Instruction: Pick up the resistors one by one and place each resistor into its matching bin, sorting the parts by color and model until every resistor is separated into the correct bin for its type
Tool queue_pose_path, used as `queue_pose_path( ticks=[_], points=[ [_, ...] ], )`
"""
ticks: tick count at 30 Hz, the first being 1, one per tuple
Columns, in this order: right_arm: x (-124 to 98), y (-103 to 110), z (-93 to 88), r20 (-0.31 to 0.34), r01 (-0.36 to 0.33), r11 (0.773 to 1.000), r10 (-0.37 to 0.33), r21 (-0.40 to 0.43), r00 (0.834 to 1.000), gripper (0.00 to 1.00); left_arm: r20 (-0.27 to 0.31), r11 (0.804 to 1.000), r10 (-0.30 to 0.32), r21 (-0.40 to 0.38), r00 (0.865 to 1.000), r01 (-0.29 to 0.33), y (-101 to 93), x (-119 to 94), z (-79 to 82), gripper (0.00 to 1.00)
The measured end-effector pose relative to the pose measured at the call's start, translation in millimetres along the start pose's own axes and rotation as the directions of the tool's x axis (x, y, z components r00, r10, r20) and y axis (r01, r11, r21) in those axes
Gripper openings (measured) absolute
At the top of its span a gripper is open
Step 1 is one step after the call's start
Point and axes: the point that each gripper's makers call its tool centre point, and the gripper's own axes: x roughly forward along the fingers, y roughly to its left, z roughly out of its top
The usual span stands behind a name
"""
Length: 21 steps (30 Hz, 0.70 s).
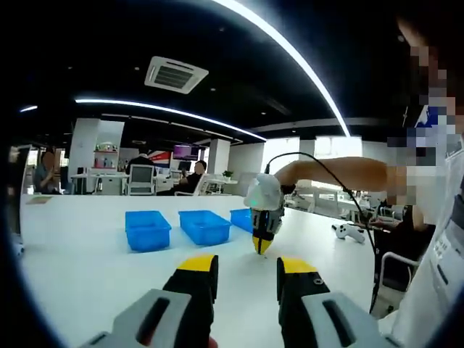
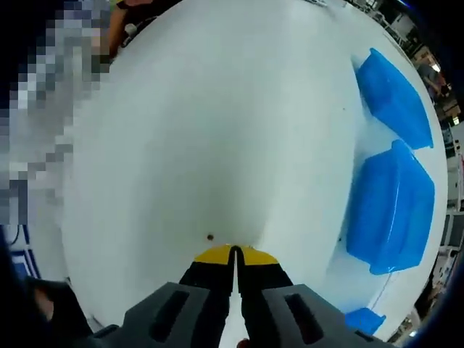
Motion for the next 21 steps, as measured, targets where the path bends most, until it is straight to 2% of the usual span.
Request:
queue_pose_path(
  ticks=[7,9,12,14,15,17,18,19,20,21],
  points=[
    [-3,-1,0.5,0.057,0.05,0.996,-0.054,0.069,0.997,0.04,-0.001,1.0,-0.006,0.001,1.0,0.006,-1.1,0,0.6,0.34],
    [-8,-3,4.6,0.099,0.084,0.992,-0.093,0.093,0.991,0.04,0.002,1.0,-0.006,0.002,1.0,0.006,-1.8,-1,2.2,0.34],
    [-29,-6,4.3,0.159,0.14,0.978,-0.164,0.152,0.974,0.04,0.005,1.0,-0.006,0.006,1.0,0.006,-4.5,-1,2.7,0.34],
    [-41,-4,0.6,0.203,0.157,0.961,-0.205,0.228,0.957,0.05,0.006,1.0,-0.008,0.007,1.0,0.008,-5.5,-1,3.2,0.34],
    [-49,-5,-5.5,0.214,0.201,0.945,-0.259,0.259,0.942,0.05,0.007,1.0,-0.01,0.007,1.0,0.009,-5.9,-1,3.7,0.34],
    [-61,0,-9.6,0.269,0.23,0.918,-0.323,0.324,0.907,0.05,0.008,1.0,-0.013,0.009,1.0,0.013,-7.0,0,4.6,0.34],
    [-69,-1,-12.1,0.292,0.258,0.888,-0.38,0.38,0.878,0.05,0.009,1.0,-0.013,0.009,1.0,0.013,-7.5,0,4.7,0.34],
    [-75,6,-16.1,0.307,0.246,0.861,-0.405,0.445,0.862,0.05,0.009,1.0,-0.014,0.009,1.0,0.014,-7.8,0,4.7,0.34],
    [-79,8,-17.7,0.322,0.255,0.843,-0.435,0.473,0.841,0.05,0.009,1.0,-0.014,0.009,1.0,0.014,-7.8,0,4.7,0.34],
    [-87,9,-19.9,0.34,0.28,0.801,-0.502,0.529,0.795,0.05,0.009,1.0,-0.014,0.009,1.0,0.013,-7.9,0,4.8,0.34]
  ],
)
